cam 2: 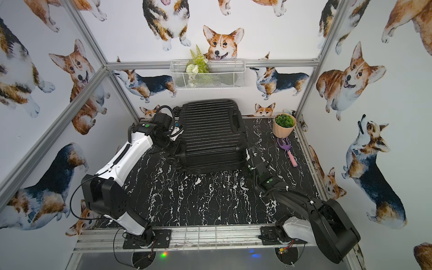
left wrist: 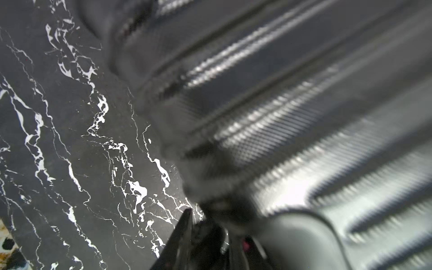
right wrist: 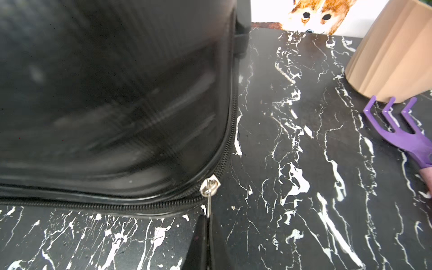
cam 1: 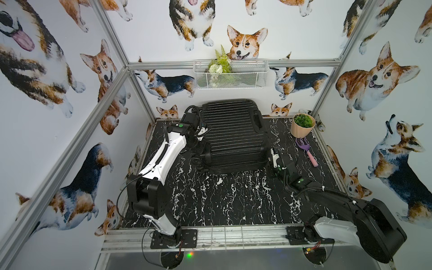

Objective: Close the suitcase zippers
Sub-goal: Adjust the suitcase at the center of the board.

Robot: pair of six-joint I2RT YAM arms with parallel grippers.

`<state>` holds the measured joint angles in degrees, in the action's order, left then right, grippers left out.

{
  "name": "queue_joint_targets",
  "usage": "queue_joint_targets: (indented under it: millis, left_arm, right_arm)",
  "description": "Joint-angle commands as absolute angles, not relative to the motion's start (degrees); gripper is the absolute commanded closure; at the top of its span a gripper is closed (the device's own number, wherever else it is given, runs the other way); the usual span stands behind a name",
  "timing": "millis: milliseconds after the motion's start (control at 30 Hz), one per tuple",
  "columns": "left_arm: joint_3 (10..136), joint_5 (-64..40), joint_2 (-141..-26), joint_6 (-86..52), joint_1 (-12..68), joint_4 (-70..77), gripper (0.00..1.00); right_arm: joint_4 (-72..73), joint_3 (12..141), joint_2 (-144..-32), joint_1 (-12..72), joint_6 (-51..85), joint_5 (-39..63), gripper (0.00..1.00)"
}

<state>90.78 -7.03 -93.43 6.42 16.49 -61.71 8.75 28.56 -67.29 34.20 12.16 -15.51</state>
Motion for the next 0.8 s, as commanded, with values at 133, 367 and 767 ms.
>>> queue_joint_targets:
  millis: [133, 367, 767]
  left_arm:
    - [93.51, -2.70, -90.70, 9.34, 13.92, -60.78, 0.59]
    - [88.09, -11.56, -84.70, 31.65, 11.48, -52.32, 0.47]
    - [87.80, -31.60, -87.57, 69.75, 3.19, -67.06, 0.40]
  right_arm:
    - [9.98, 29.17, -68.38, 33.28, 12.22, -11.48, 1.00]
    - [9.85, 29.62, -68.90, 33.16, 12.14, -10.50, 1.00]
    - [8.55, 29.88, -68.53, 33.08, 13.49, -8.67, 1.00]
